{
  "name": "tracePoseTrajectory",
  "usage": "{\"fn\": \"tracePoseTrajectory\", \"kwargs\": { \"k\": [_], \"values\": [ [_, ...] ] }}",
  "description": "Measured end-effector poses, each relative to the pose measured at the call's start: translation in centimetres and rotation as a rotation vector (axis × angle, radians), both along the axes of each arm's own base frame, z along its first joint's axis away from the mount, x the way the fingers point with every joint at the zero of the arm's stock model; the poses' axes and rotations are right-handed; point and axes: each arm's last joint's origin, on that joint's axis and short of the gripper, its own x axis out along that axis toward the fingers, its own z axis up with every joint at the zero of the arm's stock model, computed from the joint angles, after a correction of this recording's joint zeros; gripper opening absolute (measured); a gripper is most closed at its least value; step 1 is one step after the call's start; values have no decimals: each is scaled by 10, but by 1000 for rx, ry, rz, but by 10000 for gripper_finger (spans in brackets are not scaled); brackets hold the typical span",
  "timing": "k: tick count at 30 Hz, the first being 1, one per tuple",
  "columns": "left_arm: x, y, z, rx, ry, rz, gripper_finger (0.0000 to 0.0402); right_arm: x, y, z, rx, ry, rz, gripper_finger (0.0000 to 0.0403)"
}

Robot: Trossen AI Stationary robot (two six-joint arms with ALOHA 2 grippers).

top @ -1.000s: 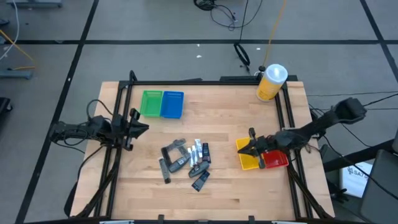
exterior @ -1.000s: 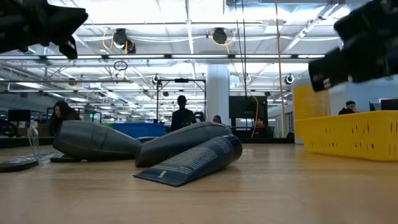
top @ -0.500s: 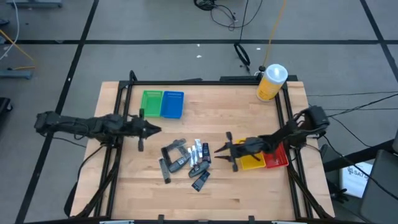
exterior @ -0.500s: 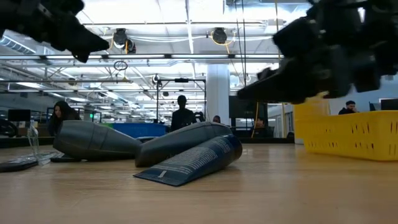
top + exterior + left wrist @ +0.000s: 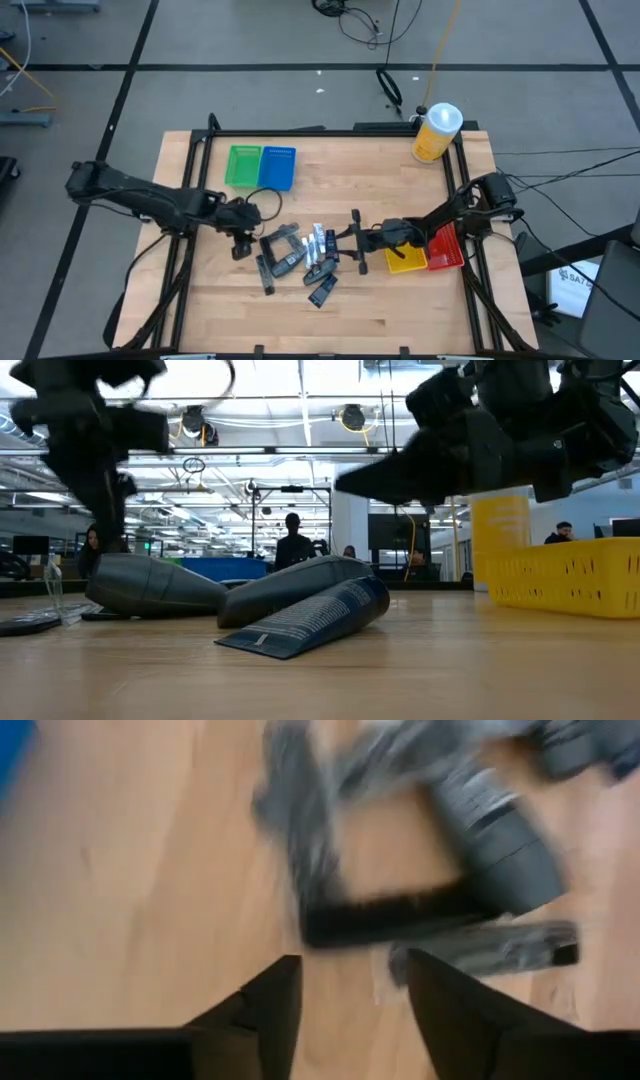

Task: Pick & Place Travel size toiletries
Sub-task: Put the black comb into the blue bin

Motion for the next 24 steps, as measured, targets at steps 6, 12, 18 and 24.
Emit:
{"fn": "tracePoseTrajectory", "kwargs": {
  "k": [6, 12, 18, 24],
  "values": [
    [11, 0, -27, -61, 146, 140, 247, -1, 2, -2, 24, 15, 4, 147],
    [16, -1, -36, -93, 117, 168, 246, -3, 12, -1, 73, 21, 34, 150],
    [11, -1, -52, -132, 65, 180, 231, -7, 27, -1, 76, 23, 80, 152],
    [6, 0, -68, -148, -35, 162, 218, -8, 30, -1, 76, 17, 87, 153]
  ]
}}
